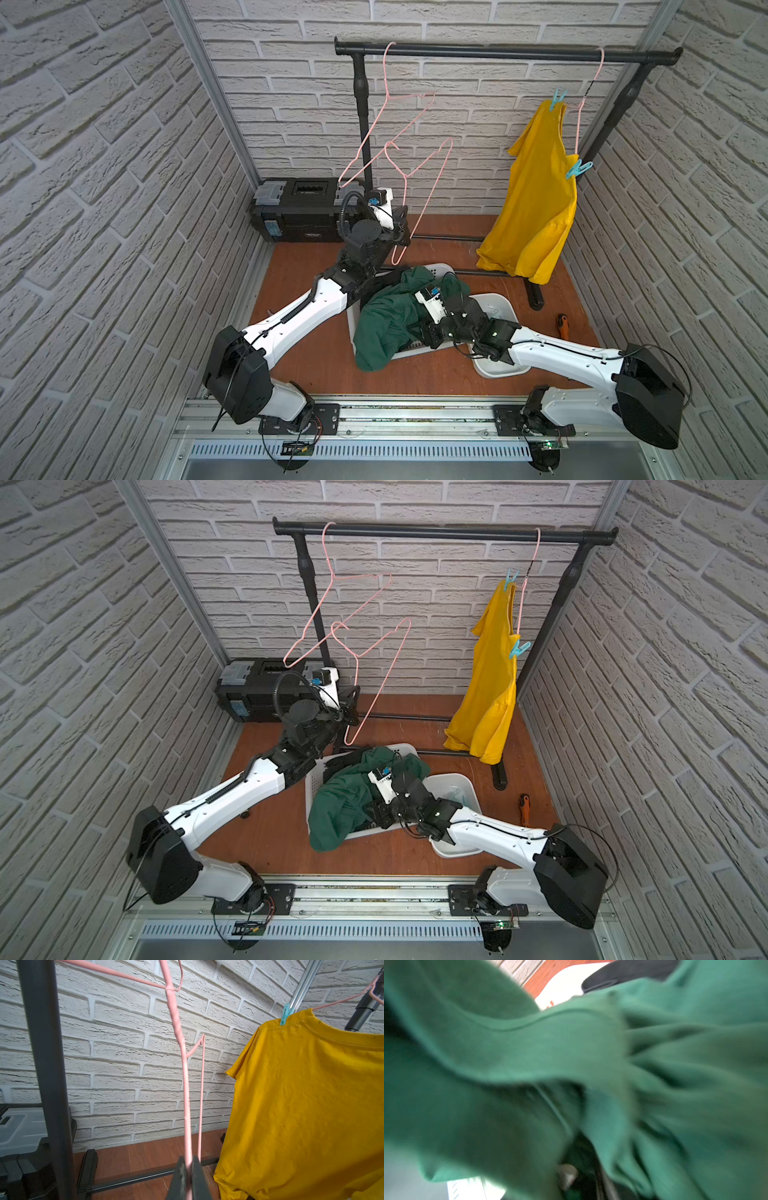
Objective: Remove the clothespins securing t-shirts to the hanger
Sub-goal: Remove the T-shirt from the hanger.
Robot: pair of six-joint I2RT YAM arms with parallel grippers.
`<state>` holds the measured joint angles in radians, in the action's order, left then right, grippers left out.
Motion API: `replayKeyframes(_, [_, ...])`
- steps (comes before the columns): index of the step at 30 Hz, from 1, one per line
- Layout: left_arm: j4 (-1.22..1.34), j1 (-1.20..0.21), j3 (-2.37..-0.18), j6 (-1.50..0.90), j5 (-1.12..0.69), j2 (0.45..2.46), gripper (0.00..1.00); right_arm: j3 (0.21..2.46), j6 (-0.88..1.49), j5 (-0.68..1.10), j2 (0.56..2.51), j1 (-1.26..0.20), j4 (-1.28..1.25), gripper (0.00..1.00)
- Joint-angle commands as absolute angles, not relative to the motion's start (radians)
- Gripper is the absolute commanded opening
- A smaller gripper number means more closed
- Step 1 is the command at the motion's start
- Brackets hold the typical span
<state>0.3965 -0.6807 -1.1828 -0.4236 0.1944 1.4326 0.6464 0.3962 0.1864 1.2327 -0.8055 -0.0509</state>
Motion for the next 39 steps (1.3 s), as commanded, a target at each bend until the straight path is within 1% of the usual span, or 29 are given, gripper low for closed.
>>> replayKeyframes(1, [0.455,-0.681,-1.195,-0.440,0.203,1.398,0.00,0.659,0.415,0.168,1.163,-0.784,-0.047,0.48])
replayKeyframes(4, [0.450,-0.681,-1.183,-0.440,0.193,1.384,0.00,0.704,0.408,0.182,1.128,-0.762,0.009,0.54])
replayKeyframes(8, [0.449,-0.683,-1.165,-0.443,0.192,1.367,0.00,0.759,0.402,0.181,1.079,-0.739,0.069,0.55])
replayKeyframes(13, [0.449,-0.687,-1.149,-0.477,0.192,1.357,0.00,0.780,0.459,0.184,1.036,-0.723,-0.001,0.56])
replayKeyframes(17, [0.423,-0.695,-1.163,-0.508,0.188,1.361,0.00,0.813,0.505,0.216,1.050,-0.710,-0.084,0.56])
replayKeyframes(20, [0.418,-0.708,-1.164,-0.518,0.186,1.364,0.00,0.847,0.533,0.234,1.085,-0.707,-0.134,0.54])
replayKeyframes(23, [0.430,-0.719,-1.155,-0.523,0.186,1.365,0.00,0.883,0.554,0.253,1.125,-0.705,-0.170,0.49])
replayKeyframes(28, [0.437,-0.730,-1.147,-0.524,0.188,1.364,0.00,0.927,0.582,0.253,1.170,-0.706,-0.222,0.45])
replayKeyframes(31, [0.440,-0.735,-1.144,-0.523,0.193,1.364,0.00,0.953,0.594,0.251,1.199,-0.706,-0.238,0.39])
replayKeyframes(39, [0.456,-0.743,-1.134,-0.528,0.193,1.364,0.00,1.001,0.616,0.241,1.269,-0.706,-0.271,0.36])
